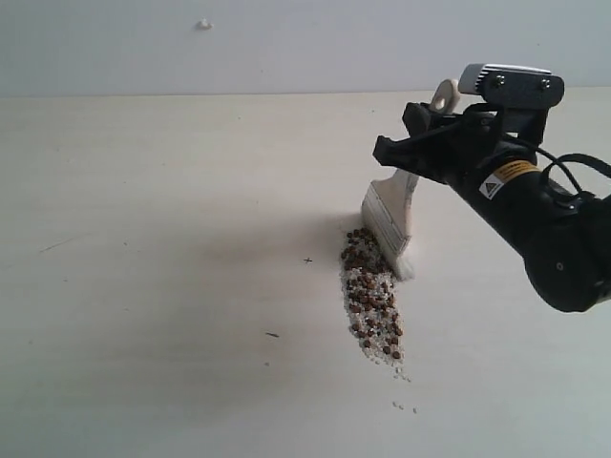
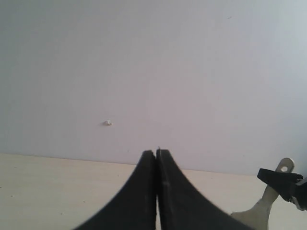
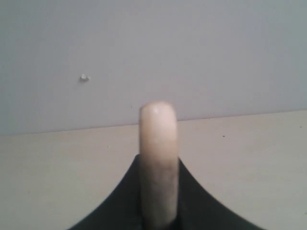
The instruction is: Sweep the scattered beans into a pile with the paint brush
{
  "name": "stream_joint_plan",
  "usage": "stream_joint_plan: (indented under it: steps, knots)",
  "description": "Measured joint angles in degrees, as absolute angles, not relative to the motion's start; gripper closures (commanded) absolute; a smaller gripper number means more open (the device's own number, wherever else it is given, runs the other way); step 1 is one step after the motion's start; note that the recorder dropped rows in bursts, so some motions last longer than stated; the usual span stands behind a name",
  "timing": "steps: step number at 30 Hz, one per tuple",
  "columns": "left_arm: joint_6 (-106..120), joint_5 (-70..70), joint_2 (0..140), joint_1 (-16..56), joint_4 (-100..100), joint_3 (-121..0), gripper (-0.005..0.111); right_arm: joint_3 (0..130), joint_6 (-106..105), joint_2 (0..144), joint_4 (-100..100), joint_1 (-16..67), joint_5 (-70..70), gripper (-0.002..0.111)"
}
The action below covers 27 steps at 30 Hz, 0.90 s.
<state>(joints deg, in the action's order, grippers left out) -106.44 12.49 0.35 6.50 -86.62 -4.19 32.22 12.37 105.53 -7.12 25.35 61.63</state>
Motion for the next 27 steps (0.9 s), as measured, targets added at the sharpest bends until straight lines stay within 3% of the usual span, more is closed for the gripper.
stream_joint_plan:
  steps: [14,22,27]
  knots:
    - [-106.44,12.49,0.35,6.5,-86.62,-4.19,0.107,25.56,-2.66,81.9,-10.96,24.81,57.21,0.108]
    - [-106.44,12.49,0.35,6.5,-86.62,-4.19,0.107,23.61,-4.97,71.62,-5.77,16.09,46.8,0.108]
    - [-106.44,12.49,0.35,6.5,-86.62,-4.19,0.107,23.61,1.42,70.51,8.43,12.29,41.16,0.108]
